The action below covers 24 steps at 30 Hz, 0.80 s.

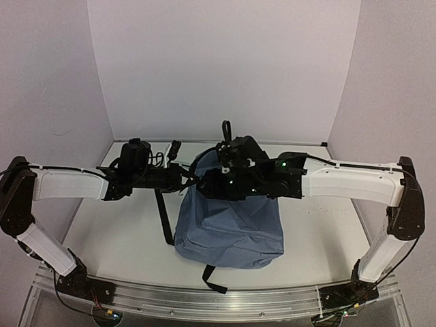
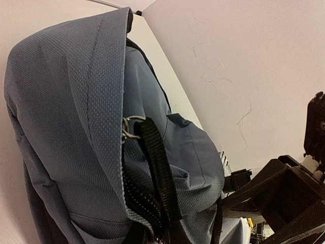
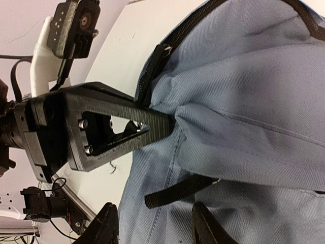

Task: Pack the student bag
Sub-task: Unzip the student bag at the center of the board.

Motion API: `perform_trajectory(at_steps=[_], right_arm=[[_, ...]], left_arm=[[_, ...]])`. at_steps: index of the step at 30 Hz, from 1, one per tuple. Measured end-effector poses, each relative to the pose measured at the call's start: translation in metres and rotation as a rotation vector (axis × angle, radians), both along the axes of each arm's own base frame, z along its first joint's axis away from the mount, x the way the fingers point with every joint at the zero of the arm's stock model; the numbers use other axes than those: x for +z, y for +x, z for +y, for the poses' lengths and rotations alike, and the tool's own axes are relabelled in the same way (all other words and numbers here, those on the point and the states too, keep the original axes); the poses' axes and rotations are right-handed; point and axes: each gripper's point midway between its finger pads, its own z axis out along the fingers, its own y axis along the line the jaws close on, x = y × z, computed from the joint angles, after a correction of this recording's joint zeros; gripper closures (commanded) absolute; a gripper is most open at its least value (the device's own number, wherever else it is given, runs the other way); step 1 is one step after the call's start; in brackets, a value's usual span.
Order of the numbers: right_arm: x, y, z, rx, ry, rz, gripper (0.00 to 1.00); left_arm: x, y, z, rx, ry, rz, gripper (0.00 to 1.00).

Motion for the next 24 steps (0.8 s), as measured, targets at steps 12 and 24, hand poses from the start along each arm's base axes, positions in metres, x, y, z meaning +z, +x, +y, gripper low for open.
perform_trajectory(at_steps=[12, 24], right_arm=[[-0.03, 0.011, 0.002, -0.093, -0.066, 0.008, 0.65], [-0.053, 0.028, -0.002, -0.196, -0.174, -0.025, 0.86]], left_arm=[[-0.001, -0.003, -0.001, 0.005, 0.023, -0.015, 1.0], [-0.007, -0.006, -0.001, 0.034, 0.075, -0.04, 1.0]])
